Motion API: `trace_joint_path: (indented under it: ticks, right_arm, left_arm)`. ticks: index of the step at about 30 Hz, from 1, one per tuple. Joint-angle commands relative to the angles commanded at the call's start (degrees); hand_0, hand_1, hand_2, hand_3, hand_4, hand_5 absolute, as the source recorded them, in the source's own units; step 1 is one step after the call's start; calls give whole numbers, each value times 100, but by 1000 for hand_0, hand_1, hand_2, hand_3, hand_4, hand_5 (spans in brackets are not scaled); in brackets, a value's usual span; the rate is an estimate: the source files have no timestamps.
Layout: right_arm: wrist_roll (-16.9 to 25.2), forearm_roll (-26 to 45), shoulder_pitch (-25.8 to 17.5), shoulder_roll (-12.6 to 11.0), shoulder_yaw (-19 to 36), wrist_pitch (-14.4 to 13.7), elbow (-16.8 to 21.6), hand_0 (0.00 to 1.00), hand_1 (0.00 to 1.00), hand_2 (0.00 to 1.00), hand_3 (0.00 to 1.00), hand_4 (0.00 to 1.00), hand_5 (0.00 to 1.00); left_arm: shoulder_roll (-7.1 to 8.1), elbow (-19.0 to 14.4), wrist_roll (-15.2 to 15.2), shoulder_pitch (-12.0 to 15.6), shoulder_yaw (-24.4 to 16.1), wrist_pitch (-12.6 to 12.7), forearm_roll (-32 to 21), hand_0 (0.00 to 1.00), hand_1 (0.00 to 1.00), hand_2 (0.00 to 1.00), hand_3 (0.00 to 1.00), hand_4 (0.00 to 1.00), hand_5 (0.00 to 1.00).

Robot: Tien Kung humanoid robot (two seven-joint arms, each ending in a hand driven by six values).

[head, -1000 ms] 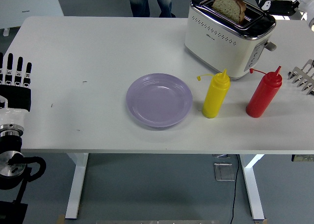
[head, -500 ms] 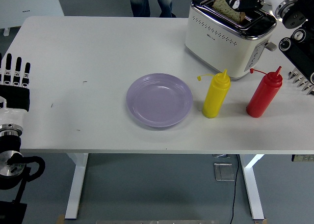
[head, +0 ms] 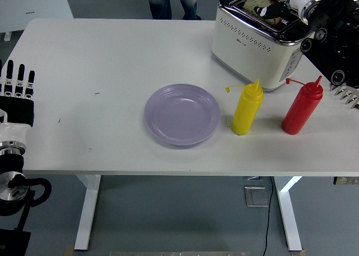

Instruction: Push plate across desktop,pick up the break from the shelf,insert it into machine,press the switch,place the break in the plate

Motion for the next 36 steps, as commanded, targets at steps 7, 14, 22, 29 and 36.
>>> trace_joint_path:
  ticks: [7,14,22,29,36]
  right_arm:
    - [2,212,96,209,-303,-115,-299,560,570,567,728,749,330]
    - [4,310,123,305,-515,-403,-434,459,497,507,673,705,250]
    - [20,342,89,332,-709,-732,-528,323,371,431,522,515,27]
    - [88,273,69,315,-735,-897,-511,312,343,400,508,466,2]
    - [104,-75,37,193,-444,-1113,-341,302,330,388,503,435,2]
  left_arm:
    - [-3,1,0,5,5,-2,2,885,890,880,778,544,998]
    - [-11,5,-1,3,15,-4,0,885,890,880,778,544,998]
    - [-16,6,-5,14,6,-4,1,885,890,880,777,544,998]
    - [-20,8,-7,19,6,-5,0,885,890,880,778,544,998]
    - [-23,3,-10,21,3,-7,2,885,890,880,778,544,998]
